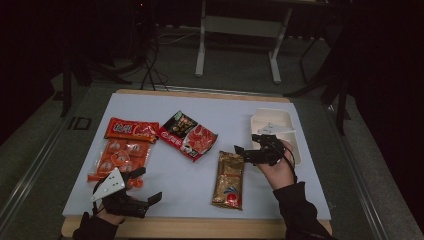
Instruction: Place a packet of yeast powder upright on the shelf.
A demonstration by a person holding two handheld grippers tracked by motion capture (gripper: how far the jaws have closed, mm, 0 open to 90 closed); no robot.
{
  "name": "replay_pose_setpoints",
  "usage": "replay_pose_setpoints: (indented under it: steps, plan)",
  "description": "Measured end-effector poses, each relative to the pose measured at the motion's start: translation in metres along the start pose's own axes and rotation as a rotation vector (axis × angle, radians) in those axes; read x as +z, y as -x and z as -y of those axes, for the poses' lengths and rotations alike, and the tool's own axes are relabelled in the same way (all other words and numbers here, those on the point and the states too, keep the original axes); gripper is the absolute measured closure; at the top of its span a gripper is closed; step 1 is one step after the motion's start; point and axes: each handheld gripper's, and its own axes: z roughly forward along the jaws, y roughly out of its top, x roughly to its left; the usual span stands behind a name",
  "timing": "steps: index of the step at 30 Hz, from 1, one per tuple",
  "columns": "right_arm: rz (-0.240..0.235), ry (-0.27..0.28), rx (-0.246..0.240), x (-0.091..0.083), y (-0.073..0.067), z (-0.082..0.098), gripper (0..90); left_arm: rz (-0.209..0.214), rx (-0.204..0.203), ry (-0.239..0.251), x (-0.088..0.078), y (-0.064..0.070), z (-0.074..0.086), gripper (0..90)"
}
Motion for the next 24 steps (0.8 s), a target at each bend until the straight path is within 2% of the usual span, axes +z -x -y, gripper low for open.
replay_pose_setpoints:
  steps: [4, 7, 8, 13, 16, 24]
  plan:
    - [0.004, -0.055, 0.029, 0.013, 0.001, 0.003, 19.3, 0.0, -0.002, 0.0, 0.0, -0.001, 0.0, 0.7]
    - [0.001, -0.081, 0.031, 0.019, 0.0, 0.004, 19.3, 0.0, -0.002, -0.003, 0.001, -0.001, 0.0, 0.7]
    - [0.009, -0.124, 0.03, 0.028, -0.002, 0.004, 20.1, 0.002, -0.003, -0.005, 0.001, 0.0, 0.001, 0.7]
    - [-0.011, -0.155, 0.05, 0.04, -0.002, 0.003, 20.9, 0.003, -0.001, -0.004, 0.001, 0.0, 0.001, 0.7]
    - [-0.01, -0.217, 0.045, 0.057, -0.008, 0.004, 22.4, 0.003, -0.001, -0.005, 0.001, 0.0, 0.001, 0.7]
    - [0.008, -0.283, 0.04, 0.081, -0.013, 0.01, 23.1, 0.007, -0.001, -0.008, 0.002, -0.001, 0.001, 0.6]
